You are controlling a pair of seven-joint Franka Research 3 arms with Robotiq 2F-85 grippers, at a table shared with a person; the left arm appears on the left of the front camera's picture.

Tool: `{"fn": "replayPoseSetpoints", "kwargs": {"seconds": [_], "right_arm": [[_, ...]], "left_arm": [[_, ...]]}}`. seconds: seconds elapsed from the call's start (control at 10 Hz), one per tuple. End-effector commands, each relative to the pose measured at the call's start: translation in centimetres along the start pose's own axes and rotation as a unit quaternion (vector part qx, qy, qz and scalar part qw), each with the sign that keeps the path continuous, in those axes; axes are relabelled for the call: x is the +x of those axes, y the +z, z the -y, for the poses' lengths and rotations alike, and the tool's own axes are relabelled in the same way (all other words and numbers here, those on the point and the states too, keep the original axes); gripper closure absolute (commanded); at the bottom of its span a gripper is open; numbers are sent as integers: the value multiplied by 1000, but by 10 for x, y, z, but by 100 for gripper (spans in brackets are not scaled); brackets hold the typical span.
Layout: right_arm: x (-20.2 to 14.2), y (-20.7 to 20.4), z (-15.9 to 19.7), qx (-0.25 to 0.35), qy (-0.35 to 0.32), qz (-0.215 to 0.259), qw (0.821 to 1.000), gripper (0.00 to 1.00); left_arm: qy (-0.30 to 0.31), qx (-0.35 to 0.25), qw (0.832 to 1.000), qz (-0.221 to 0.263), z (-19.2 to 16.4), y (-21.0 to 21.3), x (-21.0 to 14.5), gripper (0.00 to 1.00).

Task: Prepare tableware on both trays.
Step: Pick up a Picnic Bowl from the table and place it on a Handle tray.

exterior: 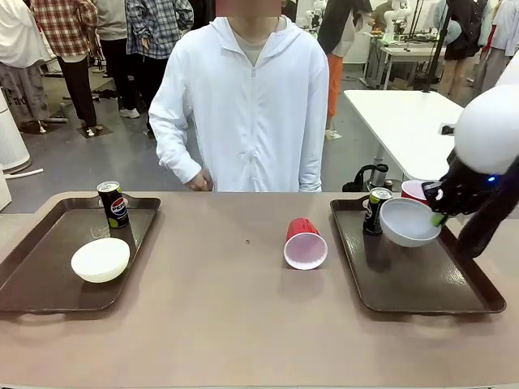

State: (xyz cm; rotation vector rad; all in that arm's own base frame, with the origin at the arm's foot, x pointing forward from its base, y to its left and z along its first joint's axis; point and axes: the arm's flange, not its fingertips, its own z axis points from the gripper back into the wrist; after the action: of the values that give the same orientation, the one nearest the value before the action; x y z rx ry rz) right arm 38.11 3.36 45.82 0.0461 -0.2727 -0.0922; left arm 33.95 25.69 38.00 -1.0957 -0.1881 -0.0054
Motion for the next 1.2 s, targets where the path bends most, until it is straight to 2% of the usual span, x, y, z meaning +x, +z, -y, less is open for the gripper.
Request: {"fn": "replayPoseSetpoints", "kwargs": {"seconds": [0.0,0.2,0.3,0.4,0.6,0.7,0.9,1.1], "right_arm": [[-60,-80,1,11,19,19,1000,100],[-71,-106,0,0,31,8,999,100],[-74,-105,-2,5,36,2,999,100],[16,-71,-17,1,19,1,1000,100],[16,-71,-17,1,19,1,1000,100],[16,-85,-19,1,24,-5,1000,98],[11,-82,-25,-33,35,-30,998,98],[15,-96,-20,-60,31,-68,995,98]], "left_arm": [[9,-7,1000,8,4,2,2,0],[9,-7,1000,8,4,2,2,0],[9,-7,1000,8,4,2,2,0],[9,-7,1000,8,4,2,2,0],[9,-7,1000,8,4,2,2,0],[9,-7,1000,8,4,2,2,0],[9,-7,1000,8,4,2,2,0],[9,-7,1000,8,4,2,2,0]]}}
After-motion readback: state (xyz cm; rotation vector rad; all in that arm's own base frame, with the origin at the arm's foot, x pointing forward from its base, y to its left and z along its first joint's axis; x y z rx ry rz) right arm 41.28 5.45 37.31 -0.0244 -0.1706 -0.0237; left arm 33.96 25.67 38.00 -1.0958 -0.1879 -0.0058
